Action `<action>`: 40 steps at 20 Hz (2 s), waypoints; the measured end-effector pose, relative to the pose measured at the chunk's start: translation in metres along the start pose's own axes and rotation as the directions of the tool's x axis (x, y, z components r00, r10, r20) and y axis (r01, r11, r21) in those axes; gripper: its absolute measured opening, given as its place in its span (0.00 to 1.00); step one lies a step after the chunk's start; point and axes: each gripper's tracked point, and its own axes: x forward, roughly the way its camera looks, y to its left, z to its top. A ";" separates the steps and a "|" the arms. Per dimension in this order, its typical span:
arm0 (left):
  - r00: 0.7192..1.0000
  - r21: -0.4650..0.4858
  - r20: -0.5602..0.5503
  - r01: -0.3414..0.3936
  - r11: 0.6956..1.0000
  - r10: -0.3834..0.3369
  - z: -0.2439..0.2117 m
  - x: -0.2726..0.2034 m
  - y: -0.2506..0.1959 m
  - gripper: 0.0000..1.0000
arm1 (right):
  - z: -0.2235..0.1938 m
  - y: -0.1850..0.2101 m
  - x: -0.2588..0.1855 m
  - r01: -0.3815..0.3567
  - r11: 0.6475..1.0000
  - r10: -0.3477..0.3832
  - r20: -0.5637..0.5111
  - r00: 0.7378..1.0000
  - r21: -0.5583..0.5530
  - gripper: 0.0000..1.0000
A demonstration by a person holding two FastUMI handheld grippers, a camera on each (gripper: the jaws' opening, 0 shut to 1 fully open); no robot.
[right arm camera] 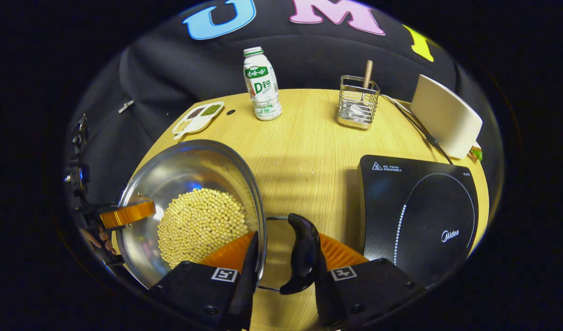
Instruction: First push the handle of the pot to place it horizontally, then grasp the pot with both hands and set it on the induction cooktop.
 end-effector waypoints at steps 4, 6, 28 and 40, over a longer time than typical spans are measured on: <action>1.000 0.023 0.005 -0.018 1.000 0.018 -0.001 -0.017 -0.002 0.59 | -0.004 0.003 -0.016 -0.013 1.000 0.013 0.011 1.000 -0.006 0.58; 1.000 0.028 0.017 -0.019 0.999 0.019 0.003 -0.030 -0.007 0.58 | 0.004 0.004 -0.028 -0.018 1.000 0.018 0.033 0.999 -0.010 0.58; 0.995 0.111 0.026 0.093 0.989 -0.097 0.018 -0.076 -0.214 0.58 | 0.028 -0.157 -0.172 0.063 0.996 -0.070 0.106 0.992 0.068 0.58; 0.995 0.104 0.008 0.093 0.990 -0.094 0.018 -0.022 -0.324 0.58 | 0.045 -0.277 -0.160 0.062 0.994 -0.069 0.080 0.994 0.093 0.58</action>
